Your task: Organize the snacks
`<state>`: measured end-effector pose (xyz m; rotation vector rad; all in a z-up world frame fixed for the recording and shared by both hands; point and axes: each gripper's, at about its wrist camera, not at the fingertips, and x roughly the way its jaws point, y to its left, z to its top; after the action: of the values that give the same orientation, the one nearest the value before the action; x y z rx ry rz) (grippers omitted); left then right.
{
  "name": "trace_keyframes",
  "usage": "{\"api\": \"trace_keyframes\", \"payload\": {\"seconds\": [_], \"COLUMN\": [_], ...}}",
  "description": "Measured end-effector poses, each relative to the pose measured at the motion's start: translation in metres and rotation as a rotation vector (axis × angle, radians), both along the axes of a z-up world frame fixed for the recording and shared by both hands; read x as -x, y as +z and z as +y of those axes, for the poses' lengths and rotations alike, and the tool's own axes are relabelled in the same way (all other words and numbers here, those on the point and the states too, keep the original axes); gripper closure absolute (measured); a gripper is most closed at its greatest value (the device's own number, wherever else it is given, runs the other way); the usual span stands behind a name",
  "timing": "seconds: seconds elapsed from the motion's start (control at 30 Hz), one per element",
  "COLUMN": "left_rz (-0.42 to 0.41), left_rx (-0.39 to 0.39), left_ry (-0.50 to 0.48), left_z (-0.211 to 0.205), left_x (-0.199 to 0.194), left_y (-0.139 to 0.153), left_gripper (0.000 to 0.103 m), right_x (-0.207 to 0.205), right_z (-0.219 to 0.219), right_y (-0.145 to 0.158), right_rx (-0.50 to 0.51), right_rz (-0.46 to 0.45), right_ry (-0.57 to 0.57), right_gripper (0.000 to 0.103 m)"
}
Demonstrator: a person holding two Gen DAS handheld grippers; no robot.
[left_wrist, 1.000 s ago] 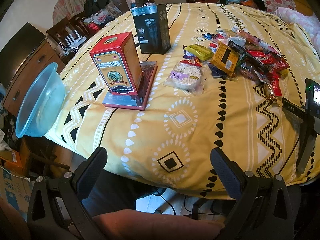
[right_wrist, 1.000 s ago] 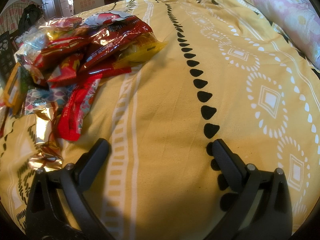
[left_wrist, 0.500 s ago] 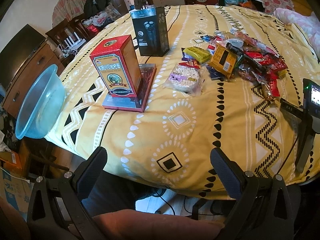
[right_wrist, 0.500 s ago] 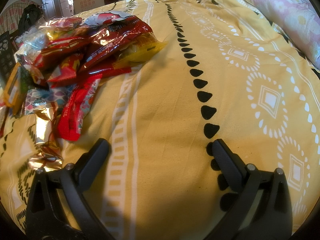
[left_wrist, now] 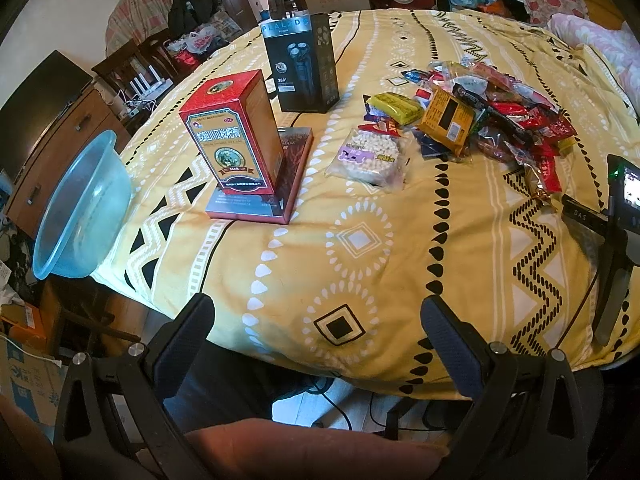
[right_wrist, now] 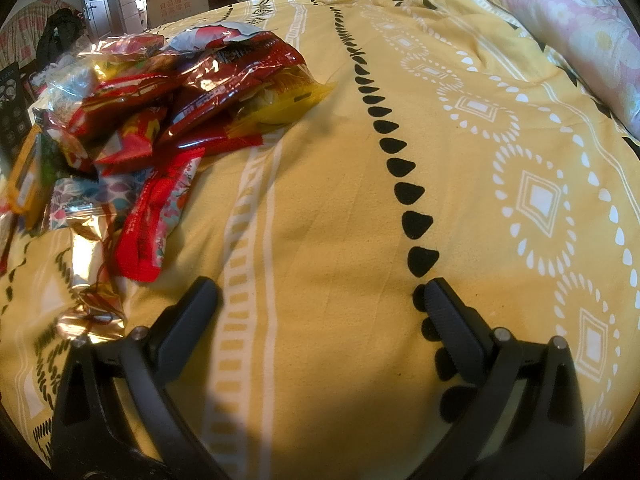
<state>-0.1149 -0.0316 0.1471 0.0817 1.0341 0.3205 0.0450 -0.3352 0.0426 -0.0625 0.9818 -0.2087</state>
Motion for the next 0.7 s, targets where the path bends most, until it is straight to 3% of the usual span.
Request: {"api": "trace_keyframes", "payload": {"seconds": [0.7], "left_rz": [-0.015], "left_rx": [-0.009], "left_ry": [-0.007], "left_z": [0.0016], "left_x": [-0.0001], "left_y": [0.0034], "left_gripper": [0.0], "right_x": [0.0009], "right_z": [0.0006], "right_y": [0.0002], "right_rx": [0.0], "right_rz": [-0.001], "right_ry": [0.0], "right_gripper": [0.0]}}
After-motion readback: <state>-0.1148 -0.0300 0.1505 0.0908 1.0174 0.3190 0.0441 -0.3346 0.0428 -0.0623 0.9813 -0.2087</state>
